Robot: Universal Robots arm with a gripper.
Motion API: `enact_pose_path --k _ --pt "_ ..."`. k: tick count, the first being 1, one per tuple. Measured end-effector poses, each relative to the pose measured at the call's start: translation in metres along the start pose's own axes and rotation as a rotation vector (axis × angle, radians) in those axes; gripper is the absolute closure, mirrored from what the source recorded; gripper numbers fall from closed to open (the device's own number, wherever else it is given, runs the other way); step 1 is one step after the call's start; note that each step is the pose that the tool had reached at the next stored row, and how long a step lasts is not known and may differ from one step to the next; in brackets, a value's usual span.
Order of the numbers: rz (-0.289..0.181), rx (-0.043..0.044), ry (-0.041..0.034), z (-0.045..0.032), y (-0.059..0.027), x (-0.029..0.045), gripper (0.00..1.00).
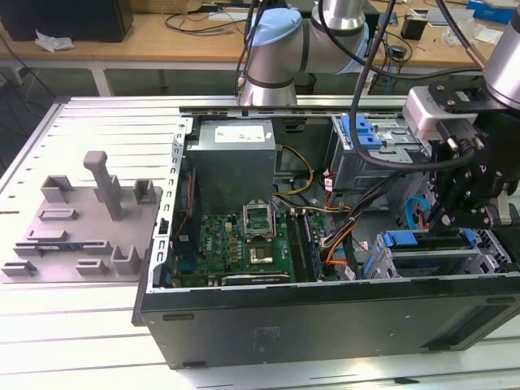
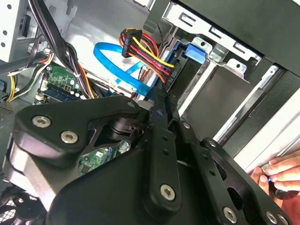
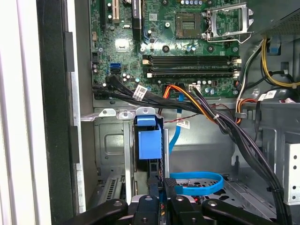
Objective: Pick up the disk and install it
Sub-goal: 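Insert the second disk wire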
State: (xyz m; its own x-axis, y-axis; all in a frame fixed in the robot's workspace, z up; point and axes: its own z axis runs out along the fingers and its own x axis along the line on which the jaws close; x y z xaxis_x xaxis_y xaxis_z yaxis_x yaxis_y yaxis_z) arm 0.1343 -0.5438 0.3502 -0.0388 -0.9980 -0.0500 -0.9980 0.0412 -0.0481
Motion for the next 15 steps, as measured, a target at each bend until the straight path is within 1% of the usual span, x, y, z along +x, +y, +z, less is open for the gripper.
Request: enact_pose_path --k 15 --pt "0.0 0.0 0.0 0.004 0.0002 0.0002 0.84"
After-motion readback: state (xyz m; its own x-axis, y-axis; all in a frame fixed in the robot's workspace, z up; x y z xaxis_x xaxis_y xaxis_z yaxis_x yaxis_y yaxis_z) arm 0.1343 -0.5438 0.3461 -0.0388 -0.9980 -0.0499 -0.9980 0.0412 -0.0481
